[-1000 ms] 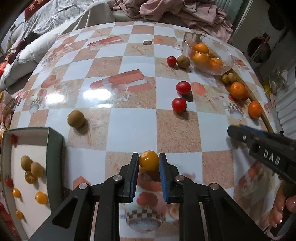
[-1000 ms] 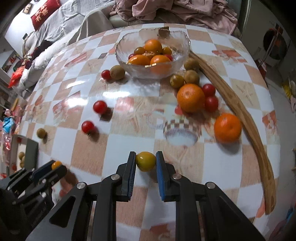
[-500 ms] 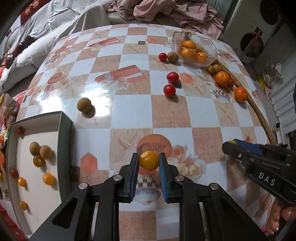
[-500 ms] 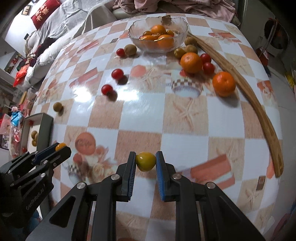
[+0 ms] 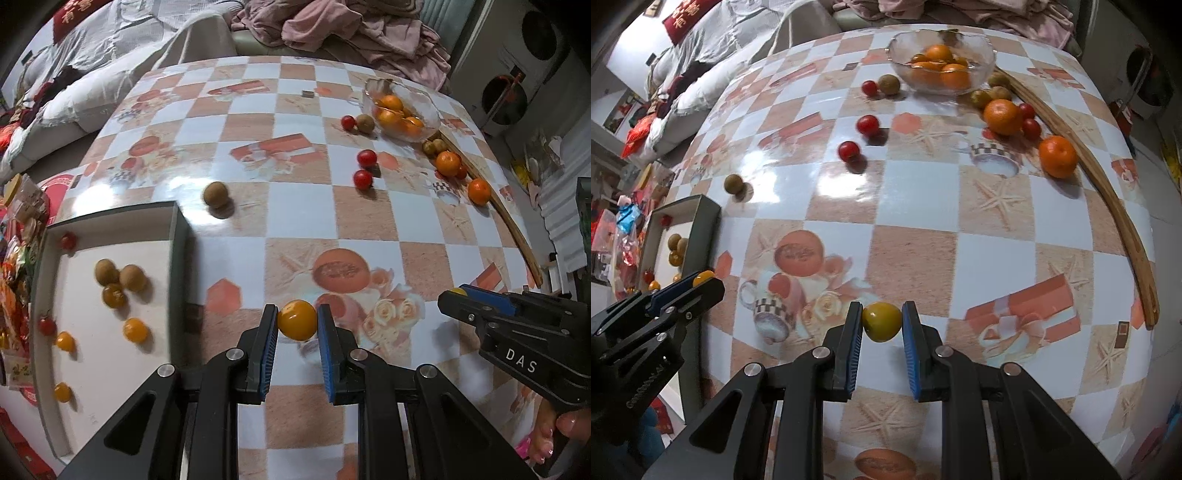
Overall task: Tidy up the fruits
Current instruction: 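Carry the yellow tomato in the left tool while the right tool carries its tomato to the tray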
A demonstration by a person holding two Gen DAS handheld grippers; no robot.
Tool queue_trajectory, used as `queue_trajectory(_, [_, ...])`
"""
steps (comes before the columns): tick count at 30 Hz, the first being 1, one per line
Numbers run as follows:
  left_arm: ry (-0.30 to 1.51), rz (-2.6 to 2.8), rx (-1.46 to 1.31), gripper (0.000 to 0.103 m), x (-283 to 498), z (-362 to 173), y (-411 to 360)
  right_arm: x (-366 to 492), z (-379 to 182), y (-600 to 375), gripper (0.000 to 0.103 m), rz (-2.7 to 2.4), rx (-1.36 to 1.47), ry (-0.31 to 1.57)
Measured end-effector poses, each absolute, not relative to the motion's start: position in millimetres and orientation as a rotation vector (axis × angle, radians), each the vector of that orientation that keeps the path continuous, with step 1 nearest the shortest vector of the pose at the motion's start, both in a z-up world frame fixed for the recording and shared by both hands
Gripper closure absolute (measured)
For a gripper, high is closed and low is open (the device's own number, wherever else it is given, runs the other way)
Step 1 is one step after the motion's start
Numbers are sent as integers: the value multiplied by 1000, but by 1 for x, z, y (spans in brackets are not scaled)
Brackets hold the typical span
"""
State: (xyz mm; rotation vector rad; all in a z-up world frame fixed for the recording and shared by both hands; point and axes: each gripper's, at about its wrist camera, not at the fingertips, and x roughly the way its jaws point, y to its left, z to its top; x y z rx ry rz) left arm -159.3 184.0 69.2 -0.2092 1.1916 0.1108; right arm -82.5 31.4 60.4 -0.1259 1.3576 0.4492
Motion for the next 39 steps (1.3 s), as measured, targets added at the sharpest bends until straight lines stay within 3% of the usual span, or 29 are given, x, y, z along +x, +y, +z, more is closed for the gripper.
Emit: queue_trajectory(39, [1173,462,-420,80,-305,74,328,-157,87,205,80,825,-334,1328])
